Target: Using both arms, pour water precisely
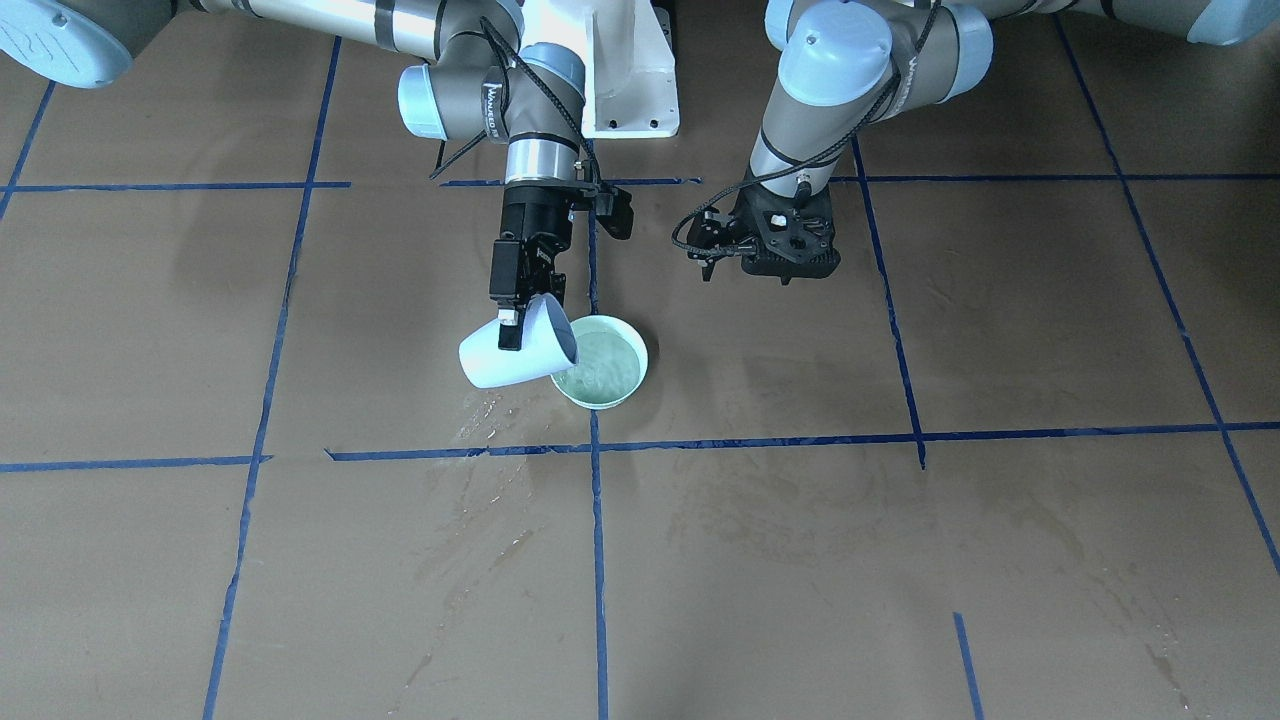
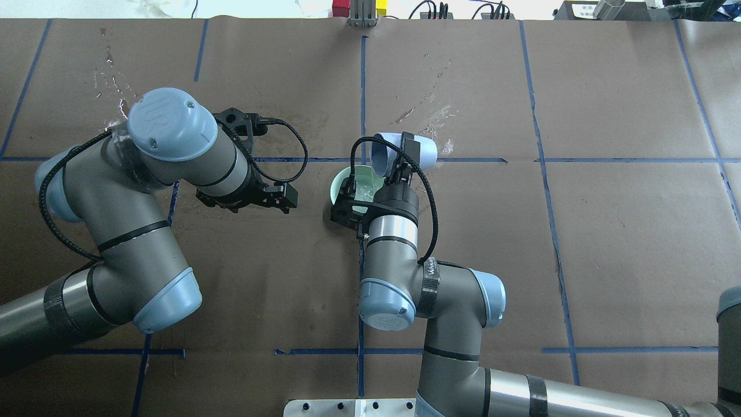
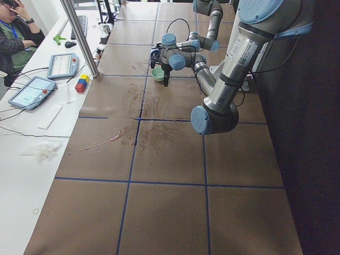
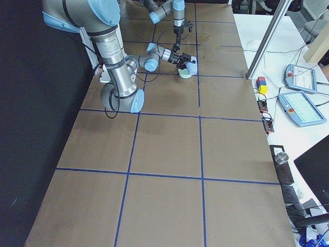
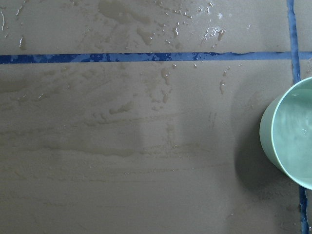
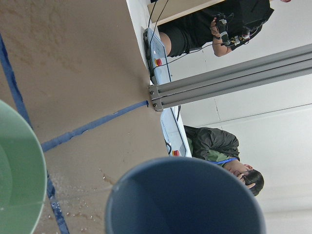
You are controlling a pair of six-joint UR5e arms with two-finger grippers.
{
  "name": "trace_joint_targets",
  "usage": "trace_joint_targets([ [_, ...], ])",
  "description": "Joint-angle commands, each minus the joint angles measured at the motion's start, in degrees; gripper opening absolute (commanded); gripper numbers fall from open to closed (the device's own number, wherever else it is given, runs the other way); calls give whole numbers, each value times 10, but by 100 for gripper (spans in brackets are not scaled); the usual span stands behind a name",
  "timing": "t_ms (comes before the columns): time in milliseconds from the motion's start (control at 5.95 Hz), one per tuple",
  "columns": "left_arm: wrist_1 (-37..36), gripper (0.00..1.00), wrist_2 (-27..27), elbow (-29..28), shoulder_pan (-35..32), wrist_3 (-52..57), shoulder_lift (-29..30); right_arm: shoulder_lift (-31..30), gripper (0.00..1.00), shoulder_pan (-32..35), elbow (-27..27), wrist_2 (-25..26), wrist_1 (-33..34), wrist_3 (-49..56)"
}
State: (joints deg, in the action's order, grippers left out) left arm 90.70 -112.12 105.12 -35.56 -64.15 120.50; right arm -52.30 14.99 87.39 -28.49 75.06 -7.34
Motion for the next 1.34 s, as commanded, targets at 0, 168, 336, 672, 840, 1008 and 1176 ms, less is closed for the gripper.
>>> trace_joint_targets([
  [0, 1, 100, 1, 1, 0, 0, 0, 0, 0, 0, 13, -5, -2, -56],
  [168, 1, 100, 0, 1, 0, 0, 0, -1, 0, 4, 37, -33, -2, -78],
  [336, 0, 100, 1, 1, 0, 0, 0, -4, 0, 7, 52, -44, -2, -109],
  [672, 0, 100, 0, 2, 0, -1, 1, -10, 0, 28, 85, -105, -2, -233],
  [840, 0, 100, 0, 4, 0, -1, 1, -17, 0, 39, 96, -121, -3, -336],
  [1008, 0, 100, 1, 4, 0, -1, 0, -32, 0, 49, 125, -149, -6, -376],
  [1176, 1, 100, 1, 4, -1, -1, 1, -56, 0, 64, 148, -192, -41, -401],
])
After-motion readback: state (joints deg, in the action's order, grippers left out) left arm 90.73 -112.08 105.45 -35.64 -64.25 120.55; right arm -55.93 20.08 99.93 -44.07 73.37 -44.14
